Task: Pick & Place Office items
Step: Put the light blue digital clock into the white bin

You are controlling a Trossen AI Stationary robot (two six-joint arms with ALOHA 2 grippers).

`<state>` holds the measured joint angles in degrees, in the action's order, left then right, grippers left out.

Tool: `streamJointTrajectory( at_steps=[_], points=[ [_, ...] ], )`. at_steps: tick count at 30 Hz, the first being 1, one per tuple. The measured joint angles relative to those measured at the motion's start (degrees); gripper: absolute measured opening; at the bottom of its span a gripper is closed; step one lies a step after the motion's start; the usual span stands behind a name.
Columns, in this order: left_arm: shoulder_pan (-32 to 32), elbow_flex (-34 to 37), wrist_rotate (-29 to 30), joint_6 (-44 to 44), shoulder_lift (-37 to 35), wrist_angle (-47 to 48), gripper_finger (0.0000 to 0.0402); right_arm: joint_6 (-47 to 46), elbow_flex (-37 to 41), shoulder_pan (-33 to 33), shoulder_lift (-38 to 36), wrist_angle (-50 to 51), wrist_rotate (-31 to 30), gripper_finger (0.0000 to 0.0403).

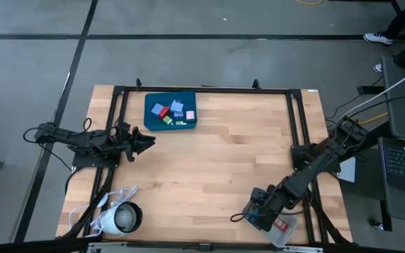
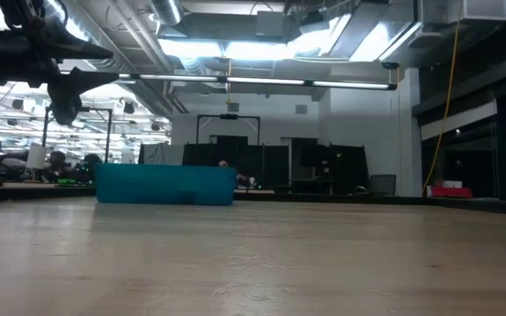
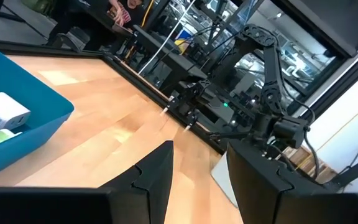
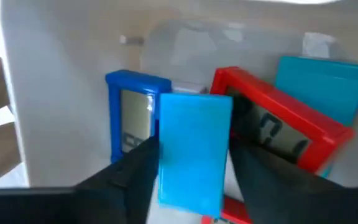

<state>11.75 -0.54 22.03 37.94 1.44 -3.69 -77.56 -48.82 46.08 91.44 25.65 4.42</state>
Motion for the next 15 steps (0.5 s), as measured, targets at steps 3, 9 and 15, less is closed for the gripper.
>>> streamJointTrajectory(
  at_steps=[3, 9, 15],
  points=[
    [0.00, 0.00, 0.29, -0.51, 1.08, 0.05, 0.0145, -0.25, 0.35, 0.39, -0.07, -0.04, -0.98, 0.0240],
    [0.19, -0.02, -1.30, 2.77, 3.74, 0.05, 0.0145, -0.18, 0.53, 1.33, 0.05, -0.90, -7.09, 0.0287],
    [0.22, -0.02, -1.60, 5.34, 4.67, 0.13, 0.0145, -6.27, -1.74, 0.14, -0.19, -0.03, -12.36, 0.0287]
  ],
)
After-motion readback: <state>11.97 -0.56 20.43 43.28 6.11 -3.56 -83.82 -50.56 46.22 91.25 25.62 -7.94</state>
